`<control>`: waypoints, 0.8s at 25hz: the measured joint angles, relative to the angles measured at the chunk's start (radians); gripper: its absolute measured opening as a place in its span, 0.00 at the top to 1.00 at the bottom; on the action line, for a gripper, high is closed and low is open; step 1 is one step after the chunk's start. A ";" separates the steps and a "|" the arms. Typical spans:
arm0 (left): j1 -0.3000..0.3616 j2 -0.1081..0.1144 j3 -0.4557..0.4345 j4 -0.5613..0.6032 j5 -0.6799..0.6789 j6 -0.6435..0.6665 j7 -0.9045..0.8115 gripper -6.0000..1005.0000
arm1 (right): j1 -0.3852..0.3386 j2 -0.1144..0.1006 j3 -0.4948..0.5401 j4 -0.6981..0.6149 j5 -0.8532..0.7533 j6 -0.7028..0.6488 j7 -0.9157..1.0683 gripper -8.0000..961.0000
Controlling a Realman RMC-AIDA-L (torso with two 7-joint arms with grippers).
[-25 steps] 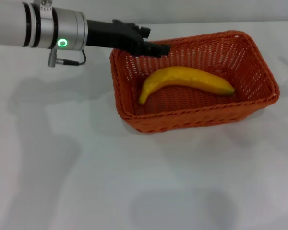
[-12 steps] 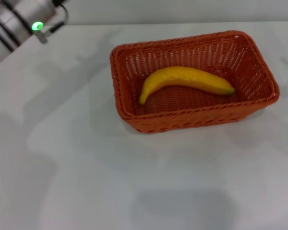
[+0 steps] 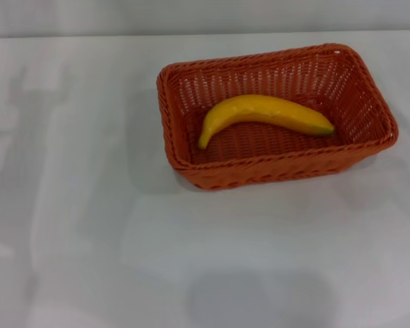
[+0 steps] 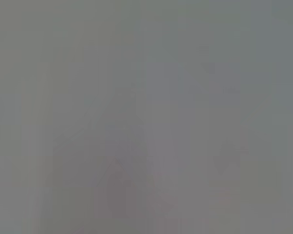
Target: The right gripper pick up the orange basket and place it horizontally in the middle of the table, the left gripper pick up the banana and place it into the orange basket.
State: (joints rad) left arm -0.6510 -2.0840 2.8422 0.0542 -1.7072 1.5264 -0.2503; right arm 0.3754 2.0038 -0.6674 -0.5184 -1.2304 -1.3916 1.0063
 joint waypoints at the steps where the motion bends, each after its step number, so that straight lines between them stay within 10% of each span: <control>1: 0.015 0.000 0.000 0.017 -0.022 -0.013 0.041 0.15 | -0.002 0.001 0.008 0.000 0.001 0.018 -0.001 0.11; 20: 0.170 -0.004 -0.001 0.110 -0.150 -0.192 0.337 0.15 | -0.038 -0.001 0.241 0.003 0.005 0.237 -0.080 0.11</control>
State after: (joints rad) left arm -0.4812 -2.0877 2.8408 0.1643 -1.8571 1.3343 0.0867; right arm 0.3374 2.0025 -0.4265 -0.5153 -1.2254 -1.1545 0.9259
